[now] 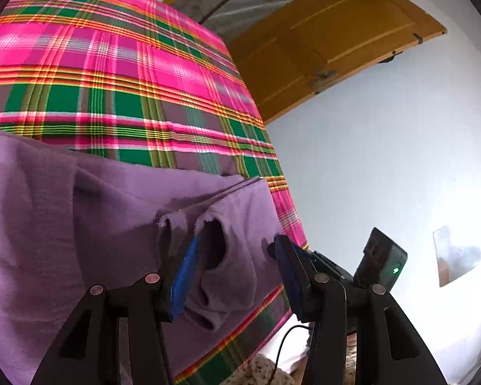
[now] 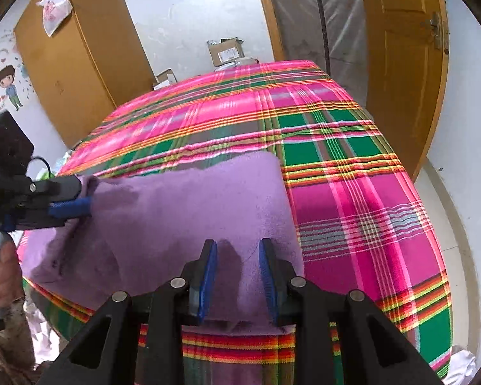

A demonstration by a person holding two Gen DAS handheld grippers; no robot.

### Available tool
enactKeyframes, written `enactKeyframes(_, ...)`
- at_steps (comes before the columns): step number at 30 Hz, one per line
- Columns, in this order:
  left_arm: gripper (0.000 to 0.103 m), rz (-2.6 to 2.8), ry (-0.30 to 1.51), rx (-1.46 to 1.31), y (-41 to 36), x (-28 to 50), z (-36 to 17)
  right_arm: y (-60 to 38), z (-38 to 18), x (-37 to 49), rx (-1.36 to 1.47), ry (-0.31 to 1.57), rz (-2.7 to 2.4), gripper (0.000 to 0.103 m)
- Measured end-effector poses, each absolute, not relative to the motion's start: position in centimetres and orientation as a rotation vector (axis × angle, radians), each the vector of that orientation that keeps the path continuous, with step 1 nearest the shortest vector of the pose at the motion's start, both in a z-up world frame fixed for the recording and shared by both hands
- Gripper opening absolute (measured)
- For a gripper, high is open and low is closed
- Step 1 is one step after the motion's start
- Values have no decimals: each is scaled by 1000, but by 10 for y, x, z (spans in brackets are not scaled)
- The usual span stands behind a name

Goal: Fold clothes

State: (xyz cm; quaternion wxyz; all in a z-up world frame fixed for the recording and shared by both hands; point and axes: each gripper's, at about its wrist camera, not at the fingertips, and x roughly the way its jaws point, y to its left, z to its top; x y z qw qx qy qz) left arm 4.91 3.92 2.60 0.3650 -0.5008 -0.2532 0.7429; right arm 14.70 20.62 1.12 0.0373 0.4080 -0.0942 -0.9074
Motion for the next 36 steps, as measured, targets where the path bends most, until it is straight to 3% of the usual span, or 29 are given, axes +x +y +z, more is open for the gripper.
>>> enactKeyframes(6, 51, 1927, -647, -1316, 49, 42, 17, 204, 9, 144, 1241, -281, -2803, 28)
enactKeyframes(9, 30, 2051, -629, -1331, 40, 40, 16, 205, 8, 145, 1229, -292, -2805, 28)
enactKeyframes(10, 28, 2072, -640, -1329, 37, 39, 16, 205, 8, 145, 1225, -296, -2805, 28)
enactKeyframes(14, 28, 2123, -670, -1323, 26, 37, 18, 206, 7, 146, 1208, -306, -2809, 28)
enactKeyframes(21, 28, 2066, -659, -1338, 27, 43, 20, 173, 27, 164, 1003, -98, -2776, 28)
enactKeyframes(24, 28, 2040, -653, -1337, 30, 47, 21, 157, 33, 170, 936, -18, -2727, 22)
enactKeyframes(36, 28, 1965, -655, -1398, 44, 37, 14, 101, 12, 159, 988, 189, -2548, 22)
